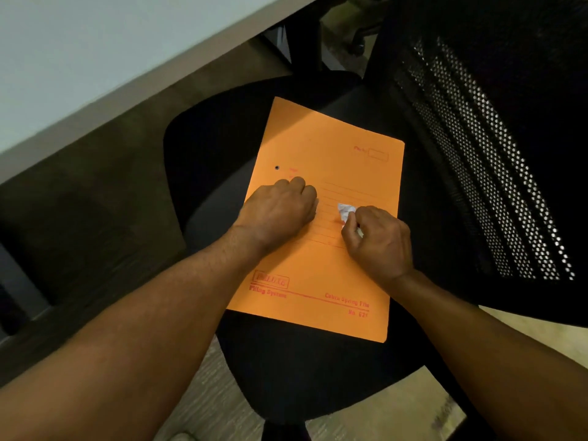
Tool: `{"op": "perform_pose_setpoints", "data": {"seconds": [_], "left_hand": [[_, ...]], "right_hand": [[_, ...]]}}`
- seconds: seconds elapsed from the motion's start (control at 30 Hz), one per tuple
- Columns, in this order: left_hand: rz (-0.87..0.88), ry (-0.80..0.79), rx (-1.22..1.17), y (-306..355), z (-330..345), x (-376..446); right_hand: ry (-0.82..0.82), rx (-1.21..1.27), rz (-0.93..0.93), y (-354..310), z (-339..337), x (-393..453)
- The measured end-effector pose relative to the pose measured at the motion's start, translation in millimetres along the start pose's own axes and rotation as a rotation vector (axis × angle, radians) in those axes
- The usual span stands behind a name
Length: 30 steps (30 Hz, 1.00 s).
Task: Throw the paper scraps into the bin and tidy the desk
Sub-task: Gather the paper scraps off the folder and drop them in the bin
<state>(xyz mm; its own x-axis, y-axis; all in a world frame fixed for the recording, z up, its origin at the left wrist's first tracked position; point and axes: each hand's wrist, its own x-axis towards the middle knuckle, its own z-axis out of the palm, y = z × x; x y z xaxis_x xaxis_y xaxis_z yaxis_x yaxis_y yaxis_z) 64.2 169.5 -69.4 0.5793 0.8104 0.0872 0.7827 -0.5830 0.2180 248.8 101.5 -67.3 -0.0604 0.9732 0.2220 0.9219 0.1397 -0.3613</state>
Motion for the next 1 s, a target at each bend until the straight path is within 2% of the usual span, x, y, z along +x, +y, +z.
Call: {"op": "perform_pose_setpoints", "data": {"seconds": [0.07, 0.17, 0.27, 0.47, 0.8, 1.0], "left_hand": [[-0.045, 0.048, -0.046, 0.2, -7.9, -19.8], [-0.147, 0.204, -0.109, -2.5, -24.8, -52.0], [-0.258, 0.342, -0.153, -11.7, -42.9, -87.2], [-0.565, 0.44, -0.163, -46.5, -60.8, -198.5], [-1.072, 0.455, -0.114, -80.0, -56.7, -465.9], [-1.383, 0.416, -0.109, -69.5, -39.7, -606.4]], "right_hand": [[0.052, 0.015, 0.01, -9.2, -2.1, 1.9], [0.117, 0.058, 0.01, -31.8, -1.6, 6.1], [0.172, 0.099, -0.06, -68.7, 4.1, 5.8], [0.161, 0.205, -0.267, -179.1, 37.5, -8.3], [-0.079, 0.472, -0.581, -393.5, 119.6, -116.7], [-0.399, 0.545, -0.648, -493.2, 168.4, -223.9]]}}
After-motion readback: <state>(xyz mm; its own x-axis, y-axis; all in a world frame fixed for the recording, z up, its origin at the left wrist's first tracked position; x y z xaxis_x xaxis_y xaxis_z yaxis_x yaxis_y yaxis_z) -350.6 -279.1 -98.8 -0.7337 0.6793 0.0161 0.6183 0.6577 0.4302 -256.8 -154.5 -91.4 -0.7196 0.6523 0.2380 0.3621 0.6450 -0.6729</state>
